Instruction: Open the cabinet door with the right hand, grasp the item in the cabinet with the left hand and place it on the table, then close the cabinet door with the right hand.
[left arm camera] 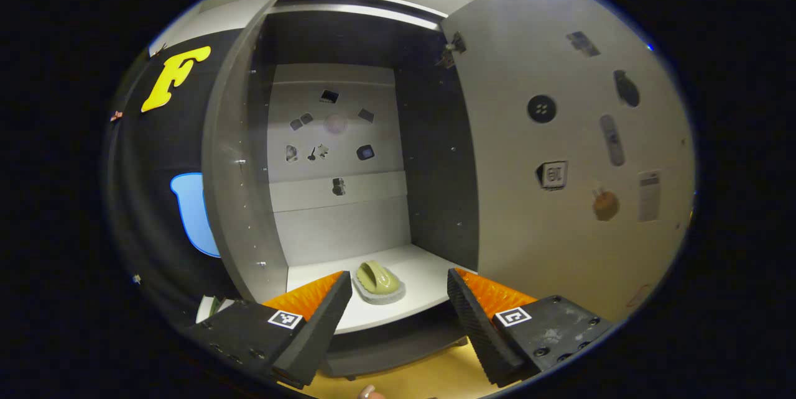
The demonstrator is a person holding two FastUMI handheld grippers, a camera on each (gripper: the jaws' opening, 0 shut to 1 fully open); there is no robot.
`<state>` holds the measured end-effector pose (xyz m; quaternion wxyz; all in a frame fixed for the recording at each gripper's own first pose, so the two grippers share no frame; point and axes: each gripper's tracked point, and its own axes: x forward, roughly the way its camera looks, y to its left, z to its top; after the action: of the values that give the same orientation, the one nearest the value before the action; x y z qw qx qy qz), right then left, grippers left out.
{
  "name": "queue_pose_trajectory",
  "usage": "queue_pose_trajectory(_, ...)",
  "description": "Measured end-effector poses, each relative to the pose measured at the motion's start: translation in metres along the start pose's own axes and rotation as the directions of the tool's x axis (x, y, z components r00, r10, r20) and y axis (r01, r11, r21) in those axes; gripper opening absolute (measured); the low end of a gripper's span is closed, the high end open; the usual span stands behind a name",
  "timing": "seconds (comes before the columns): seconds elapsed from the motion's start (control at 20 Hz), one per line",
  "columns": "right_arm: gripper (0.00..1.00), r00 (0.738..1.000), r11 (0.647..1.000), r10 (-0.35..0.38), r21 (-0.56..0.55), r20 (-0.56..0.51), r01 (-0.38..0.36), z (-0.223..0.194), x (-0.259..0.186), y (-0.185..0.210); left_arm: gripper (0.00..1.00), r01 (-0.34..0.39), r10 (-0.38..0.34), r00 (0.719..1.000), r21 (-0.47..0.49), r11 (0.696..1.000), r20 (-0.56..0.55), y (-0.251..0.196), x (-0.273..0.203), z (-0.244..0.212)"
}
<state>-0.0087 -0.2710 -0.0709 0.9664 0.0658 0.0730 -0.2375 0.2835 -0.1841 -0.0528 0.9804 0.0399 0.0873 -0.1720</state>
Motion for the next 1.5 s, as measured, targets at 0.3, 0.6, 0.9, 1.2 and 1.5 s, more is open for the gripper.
queue_pose_trajectory(0.3,0.99,1.0,1.0,-0.002,0.008,-0.027,0.002,-0.019,0.049,-0.02,0.91,-0.072,0.071,0.987,-0.003,0.997,-0.145,0.005,0.092,-0.029)
queue_pose_trajectory(0.6,0.99,0.998,1.0,0.013,0.014,-0.058,-0.013,-0.033,0.096,-0.037,0.82,-0.183,0.174,0.96,-0.023,0.983,-0.22,0.028,0.147,-0.048)
queue_pose_trajectory(0.9,0.98,0.995,0.998,0.053,0.037,-0.086,-0.05,-0.044,0.132,-0.037,0.51,-0.228,0.192,0.921,-0.069,0.971,-0.34,0.036,0.171,-0.08)
queue_pose_trajectory(1.2,0.99,0.993,0.996,0.08,0.05,-0.092,-0.076,-0.044,0.142,-0.04,0.27,-0.275,0.224,0.904,-0.095,0.957,-0.365,0.042,0.172,-0.085)
queue_pose_trajectory(1.5,0.99,0.985,0.988,0.149,0.044,-0.092,-0.146,-0.043,0.149,-0.021,0.26,-0.3,0.24,0.917,-0.154,0.941,-0.318,0.04,0.127,-0.056)
